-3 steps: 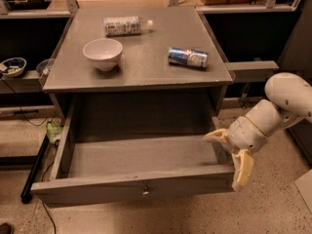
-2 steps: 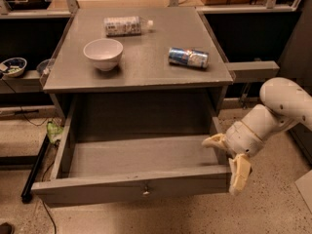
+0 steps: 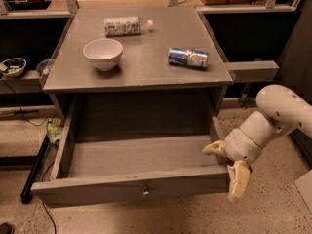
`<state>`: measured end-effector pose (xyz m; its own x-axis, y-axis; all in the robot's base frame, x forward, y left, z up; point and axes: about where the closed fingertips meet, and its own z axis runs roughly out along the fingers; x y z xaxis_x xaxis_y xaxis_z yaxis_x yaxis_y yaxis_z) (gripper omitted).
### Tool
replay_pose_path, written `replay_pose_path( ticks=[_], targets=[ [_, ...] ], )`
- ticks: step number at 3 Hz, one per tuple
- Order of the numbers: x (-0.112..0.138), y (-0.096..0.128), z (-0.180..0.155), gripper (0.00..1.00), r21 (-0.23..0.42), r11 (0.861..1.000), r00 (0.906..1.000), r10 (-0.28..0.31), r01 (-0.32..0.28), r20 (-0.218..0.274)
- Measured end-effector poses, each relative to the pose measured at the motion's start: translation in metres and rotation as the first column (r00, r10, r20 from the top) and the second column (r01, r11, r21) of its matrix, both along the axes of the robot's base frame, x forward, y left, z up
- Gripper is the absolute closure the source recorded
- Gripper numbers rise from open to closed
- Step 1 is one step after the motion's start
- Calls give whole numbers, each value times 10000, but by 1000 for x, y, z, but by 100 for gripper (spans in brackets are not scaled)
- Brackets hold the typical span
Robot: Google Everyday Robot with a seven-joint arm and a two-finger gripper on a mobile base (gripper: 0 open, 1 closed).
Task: Open top drawer
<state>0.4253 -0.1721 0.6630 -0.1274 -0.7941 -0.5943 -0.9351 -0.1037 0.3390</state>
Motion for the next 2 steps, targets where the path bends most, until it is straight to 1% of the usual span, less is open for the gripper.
replay_pose_path(
  ticks=[1, 2],
  targets=[
    [-4, 1, 0, 0, -991, 9945, 9980, -293, 347, 557],
    [-5, 5, 11, 0, -2353, 9675, 9814, -491, 929, 1856]
  ],
)
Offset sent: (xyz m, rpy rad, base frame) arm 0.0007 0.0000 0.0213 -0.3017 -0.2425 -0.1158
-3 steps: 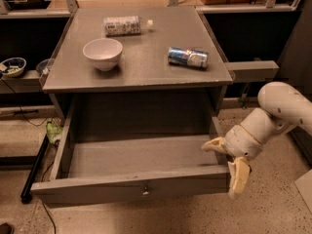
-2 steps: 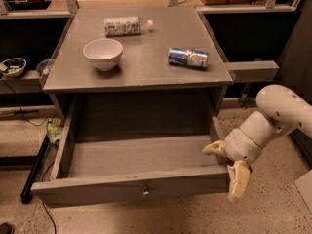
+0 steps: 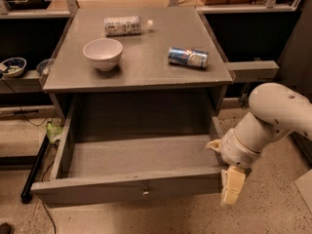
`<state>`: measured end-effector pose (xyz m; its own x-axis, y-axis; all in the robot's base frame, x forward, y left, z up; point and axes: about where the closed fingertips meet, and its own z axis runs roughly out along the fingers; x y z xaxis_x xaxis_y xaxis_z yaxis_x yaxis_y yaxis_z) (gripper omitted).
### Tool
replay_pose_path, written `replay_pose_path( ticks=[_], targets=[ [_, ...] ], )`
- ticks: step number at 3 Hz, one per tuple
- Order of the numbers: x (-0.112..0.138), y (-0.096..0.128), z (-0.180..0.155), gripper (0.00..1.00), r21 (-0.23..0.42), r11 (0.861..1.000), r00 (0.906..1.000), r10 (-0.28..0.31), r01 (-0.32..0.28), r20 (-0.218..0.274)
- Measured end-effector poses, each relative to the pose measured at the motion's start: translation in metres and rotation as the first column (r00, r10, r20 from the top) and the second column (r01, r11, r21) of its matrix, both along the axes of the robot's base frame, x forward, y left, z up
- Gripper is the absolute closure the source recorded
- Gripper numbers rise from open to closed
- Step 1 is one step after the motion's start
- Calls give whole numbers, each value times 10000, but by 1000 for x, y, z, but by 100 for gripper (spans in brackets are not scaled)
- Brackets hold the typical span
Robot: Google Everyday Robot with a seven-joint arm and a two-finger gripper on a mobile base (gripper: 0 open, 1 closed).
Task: Open top drawer
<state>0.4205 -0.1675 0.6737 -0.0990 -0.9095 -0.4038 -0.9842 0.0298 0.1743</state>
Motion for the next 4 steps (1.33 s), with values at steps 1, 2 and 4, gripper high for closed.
replay_pose_path(
  ticks=[1, 2, 4],
  targets=[
    [0, 1, -3, 0, 108, 9999, 9996, 132, -130, -235],
    [-4, 2, -10, 0, 176, 9996, 9972, 250, -238, -709],
    [-10, 0, -17, 0, 190, 9990, 9912, 429, -408, -1253]
  ],
)
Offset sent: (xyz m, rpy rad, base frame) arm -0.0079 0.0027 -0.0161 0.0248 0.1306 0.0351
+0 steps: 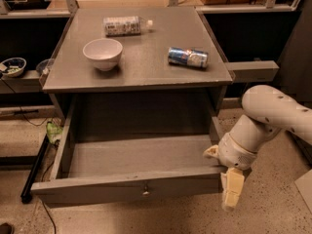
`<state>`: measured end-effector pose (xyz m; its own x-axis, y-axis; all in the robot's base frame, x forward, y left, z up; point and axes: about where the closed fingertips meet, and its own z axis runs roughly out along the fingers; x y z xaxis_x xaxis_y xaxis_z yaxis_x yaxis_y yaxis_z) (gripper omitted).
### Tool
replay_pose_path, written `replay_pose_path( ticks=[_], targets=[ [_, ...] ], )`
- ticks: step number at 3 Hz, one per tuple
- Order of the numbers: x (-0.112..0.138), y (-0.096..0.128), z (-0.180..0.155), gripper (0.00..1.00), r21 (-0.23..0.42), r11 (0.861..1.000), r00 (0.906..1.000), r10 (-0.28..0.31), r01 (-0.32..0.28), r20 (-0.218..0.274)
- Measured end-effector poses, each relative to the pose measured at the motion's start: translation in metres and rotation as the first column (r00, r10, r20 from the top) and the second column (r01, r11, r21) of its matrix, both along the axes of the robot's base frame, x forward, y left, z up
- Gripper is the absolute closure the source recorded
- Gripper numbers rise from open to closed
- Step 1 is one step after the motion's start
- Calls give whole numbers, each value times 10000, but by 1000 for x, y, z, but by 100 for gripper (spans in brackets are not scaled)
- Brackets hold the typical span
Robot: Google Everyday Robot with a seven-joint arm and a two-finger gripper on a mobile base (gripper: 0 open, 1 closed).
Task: Open top drawer
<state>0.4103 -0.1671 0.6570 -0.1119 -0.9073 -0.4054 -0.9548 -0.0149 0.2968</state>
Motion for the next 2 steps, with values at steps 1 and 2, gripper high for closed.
replay_pose_path(
  ticks=[1, 2],
  targets=[
    [-10, -8, -1, 0, 513, 9986, 9995, 98, -83, -305],
    [-25, -23, 0, 0, 963, 9953, 9986, 156, -107, -508]
  ],
)
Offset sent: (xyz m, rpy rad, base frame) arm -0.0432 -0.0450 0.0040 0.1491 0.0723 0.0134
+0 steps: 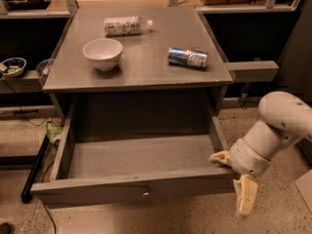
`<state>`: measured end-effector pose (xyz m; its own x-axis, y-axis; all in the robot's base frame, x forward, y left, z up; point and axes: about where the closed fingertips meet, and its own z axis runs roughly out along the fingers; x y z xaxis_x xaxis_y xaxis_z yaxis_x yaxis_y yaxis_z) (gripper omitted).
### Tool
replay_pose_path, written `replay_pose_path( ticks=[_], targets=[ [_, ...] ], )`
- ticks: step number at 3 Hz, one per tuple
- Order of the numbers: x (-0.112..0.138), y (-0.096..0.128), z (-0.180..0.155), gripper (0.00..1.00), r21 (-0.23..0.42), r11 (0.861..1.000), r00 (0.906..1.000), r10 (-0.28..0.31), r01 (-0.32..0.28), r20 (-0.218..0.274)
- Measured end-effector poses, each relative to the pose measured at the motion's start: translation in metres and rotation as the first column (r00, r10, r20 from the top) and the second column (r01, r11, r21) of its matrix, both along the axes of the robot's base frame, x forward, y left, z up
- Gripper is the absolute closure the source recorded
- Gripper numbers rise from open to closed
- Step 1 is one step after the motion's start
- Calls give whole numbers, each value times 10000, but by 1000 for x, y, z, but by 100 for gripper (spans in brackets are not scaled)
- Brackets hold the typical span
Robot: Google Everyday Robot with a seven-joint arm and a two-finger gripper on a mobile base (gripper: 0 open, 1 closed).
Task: Open top drawer
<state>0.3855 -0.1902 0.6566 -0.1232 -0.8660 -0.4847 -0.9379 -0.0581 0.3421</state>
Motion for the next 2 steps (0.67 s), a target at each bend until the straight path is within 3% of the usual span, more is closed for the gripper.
replay_pose_path(
  ticks=[2],
  targets=[
    [-7, -7, 2, 0, 114, 9999, 10000, 44, -43, -33]
  ],
)
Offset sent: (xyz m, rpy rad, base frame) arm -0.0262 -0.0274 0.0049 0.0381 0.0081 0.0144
